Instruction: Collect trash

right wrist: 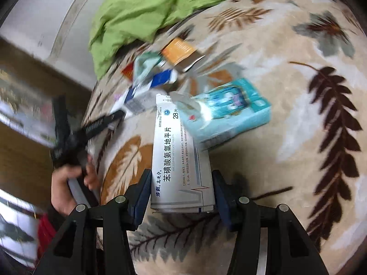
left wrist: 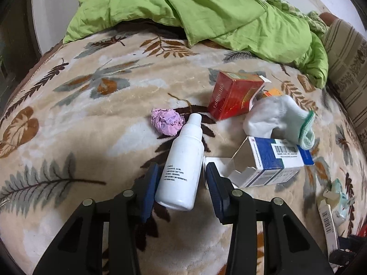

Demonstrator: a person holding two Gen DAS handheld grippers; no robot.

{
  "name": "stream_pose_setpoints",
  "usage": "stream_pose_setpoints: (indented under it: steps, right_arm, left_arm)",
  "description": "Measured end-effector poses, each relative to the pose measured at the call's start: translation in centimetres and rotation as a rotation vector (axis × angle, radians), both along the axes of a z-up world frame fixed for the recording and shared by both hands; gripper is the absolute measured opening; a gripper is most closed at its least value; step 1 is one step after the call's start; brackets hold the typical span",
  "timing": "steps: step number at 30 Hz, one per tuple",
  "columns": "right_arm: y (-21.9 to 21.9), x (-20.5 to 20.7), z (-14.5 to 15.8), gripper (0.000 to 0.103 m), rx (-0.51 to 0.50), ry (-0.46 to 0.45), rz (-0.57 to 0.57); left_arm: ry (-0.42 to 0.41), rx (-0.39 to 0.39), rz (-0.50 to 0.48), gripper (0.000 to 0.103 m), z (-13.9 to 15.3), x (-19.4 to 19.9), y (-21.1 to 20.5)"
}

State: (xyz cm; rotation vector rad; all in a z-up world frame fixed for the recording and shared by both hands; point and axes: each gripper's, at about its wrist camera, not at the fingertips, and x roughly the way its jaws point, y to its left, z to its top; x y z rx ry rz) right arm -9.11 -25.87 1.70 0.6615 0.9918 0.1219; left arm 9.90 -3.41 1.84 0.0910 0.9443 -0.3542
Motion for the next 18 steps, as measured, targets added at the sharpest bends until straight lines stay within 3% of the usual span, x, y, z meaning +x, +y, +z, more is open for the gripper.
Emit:
stream_pose_setpoints:
  steps: [3,11,13,18]
  right_arm:
    - [0.8,0.5,0.2,0.056,-0.077,-0.002,0.028]
    - [3.3,0.8,0.8,0.056,-0.209,-0.034,0.128]
    - [3.5,0.7,0.8,0.056,-0.218,-0.033,0.146]
    - [3.6,0.4,0.7,0.056,-0.227,-0.028,0.154]
  left_arm:
    - [-0.008,0.002,-0.006,0.029,0.1,-0.4,0.1]
    - [0.064,-0.055,0.034,0.029,1.0,-3.7,2.2]
    - [0.09,-0.091,0.039,0.029,1.4,-5.3,2.9]
    - [0.127,-0.096,0.067,0.03,1.4,-9.1,4.1]
